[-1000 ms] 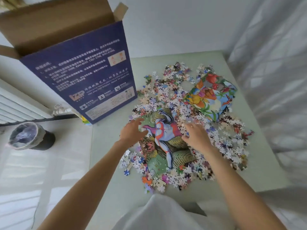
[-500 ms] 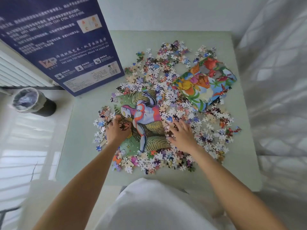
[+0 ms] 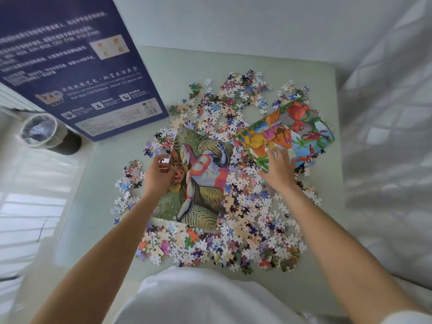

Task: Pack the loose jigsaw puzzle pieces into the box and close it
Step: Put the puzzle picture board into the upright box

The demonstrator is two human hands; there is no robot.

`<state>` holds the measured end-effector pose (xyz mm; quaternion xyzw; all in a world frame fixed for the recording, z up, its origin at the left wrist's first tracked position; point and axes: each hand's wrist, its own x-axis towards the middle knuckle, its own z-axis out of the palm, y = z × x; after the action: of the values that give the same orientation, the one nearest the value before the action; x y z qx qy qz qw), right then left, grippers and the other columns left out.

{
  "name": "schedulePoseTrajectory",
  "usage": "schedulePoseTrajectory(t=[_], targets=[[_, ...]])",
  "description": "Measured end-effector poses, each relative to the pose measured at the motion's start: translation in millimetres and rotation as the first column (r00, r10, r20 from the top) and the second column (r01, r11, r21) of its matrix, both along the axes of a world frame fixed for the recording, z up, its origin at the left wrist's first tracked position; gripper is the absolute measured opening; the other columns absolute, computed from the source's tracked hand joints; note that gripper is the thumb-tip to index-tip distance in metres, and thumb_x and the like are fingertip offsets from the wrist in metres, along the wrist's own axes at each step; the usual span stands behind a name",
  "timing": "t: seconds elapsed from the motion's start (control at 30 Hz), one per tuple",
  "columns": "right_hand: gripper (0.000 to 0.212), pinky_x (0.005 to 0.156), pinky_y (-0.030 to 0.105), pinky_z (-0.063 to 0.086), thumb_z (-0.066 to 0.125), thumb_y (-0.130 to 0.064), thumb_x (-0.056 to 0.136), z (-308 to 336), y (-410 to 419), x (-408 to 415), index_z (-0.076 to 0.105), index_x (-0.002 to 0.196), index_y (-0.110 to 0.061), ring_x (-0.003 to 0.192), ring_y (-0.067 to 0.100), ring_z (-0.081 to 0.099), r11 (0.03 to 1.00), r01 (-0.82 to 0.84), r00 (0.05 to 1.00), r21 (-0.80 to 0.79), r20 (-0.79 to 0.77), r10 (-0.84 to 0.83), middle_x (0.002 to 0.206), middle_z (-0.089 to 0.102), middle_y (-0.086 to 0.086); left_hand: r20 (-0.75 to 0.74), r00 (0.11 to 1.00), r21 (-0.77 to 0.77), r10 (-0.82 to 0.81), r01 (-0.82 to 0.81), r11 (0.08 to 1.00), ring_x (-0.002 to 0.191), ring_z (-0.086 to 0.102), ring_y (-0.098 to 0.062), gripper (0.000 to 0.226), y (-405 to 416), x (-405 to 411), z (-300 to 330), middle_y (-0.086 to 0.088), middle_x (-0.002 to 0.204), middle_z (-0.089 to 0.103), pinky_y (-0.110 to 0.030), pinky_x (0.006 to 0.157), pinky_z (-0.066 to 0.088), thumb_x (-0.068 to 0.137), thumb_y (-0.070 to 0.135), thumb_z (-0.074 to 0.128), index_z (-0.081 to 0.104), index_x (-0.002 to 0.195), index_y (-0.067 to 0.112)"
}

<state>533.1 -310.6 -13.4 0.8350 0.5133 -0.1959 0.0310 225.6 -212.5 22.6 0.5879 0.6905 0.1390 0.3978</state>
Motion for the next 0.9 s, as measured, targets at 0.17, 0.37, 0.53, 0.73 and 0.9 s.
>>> schedulePoseTrajectory(t=[0.17,0.37,0.53,0.73,0.9], targets=[[0.045,0.071,0.032,0.051,0.054,-0.019,0.092,1.3,7.5,-3.0,0.039,0.134,-0.008,0.094,0.024,0.06,0.987,-0.002,1.0,0.162,-0.013,0.004,0.11,0.061,0.012,-0.035,0.999,-0.029,-0.042,0.041,0.999,0.08,0.056,-0.013,0.037,11.0,10.1,1.6,-0.008,0.119,0.061,-0.02,0.063,0.042,0.094,0.021,0.054,0.051,0.128,0.008],[0.025,0.045,0.016,0.033,0.06,0.011,0.076,48.3,7.4,-17.4,0.066,0.099,0.002,0.049,0.02,0.06,0.769,-0.195,0.976,0.609,0.199,0.09,0.074,0.07,0.013,0.042,0.999,-0.084,-0.025,0.029,0.996,0.057,0.054,-0.017,0.035,7.3,-2.4,1.9,-0.006,0.111,0.064,-0.022,0.048,0.048,0.099,0.018,0.042,0.046,0.133,0.013],[0.024,0.068,0.032,0.059,0.057,0.0,0.079,55.9,-21.5,-83.4,0.067,0.101,-0.001,0.082,0.023,0.071,0.55,-0.423,0.89,0.72,0.218,0.399,0.095,0.072,0.012,0.166,0.986,-0.089,0.018,-0.003,0.996,0.081,0.051,-0.014,0.037,-15.2,-16.9,13.2,-0.009,0.126,0.054,-0.021,0.067,0.045,0.1,0.023,0.038,0.042,0.135,0.01],[0.044,0.092,0.033,0.05,0.08,0.002,0.062,9.9,-65.0,-153.3,0.069,0.103,-0.011,0.099,0.021,0.066,0.573,-0.6,0.714,0.557,0.05,0.699,0.106,0.07,0.006,0.324,0.937,-0.217,0.127,-0.057,0.975,0.091,0.064,-0.014,0.043,-43.3,-45.4,13.8,-0.004,0.114,0.059,-0.029,0.074,0.052,0.091,0.045,0.049,0.045,0.125,0.019],[0.027,0.11,0.049,0.019,0.064,-0.01,0.082,-5.4,-74.7,-161.4,0.067,0.108,-0.019,0.128,0.029,0.045,0.634,-0.667,0.647,0.391,-0.117,0.753,0.133,0.053,0.007,0.087,0.996,-0.131,0.033,-0.022,0.991,0.087,0.054,-0.012,0.059,-49.2,-55.8,-1.6,-0.004,0.112,0.059,-0.021,0.065,0.043,0.084,0.023,0.068,0.04,0.135,0.015]])
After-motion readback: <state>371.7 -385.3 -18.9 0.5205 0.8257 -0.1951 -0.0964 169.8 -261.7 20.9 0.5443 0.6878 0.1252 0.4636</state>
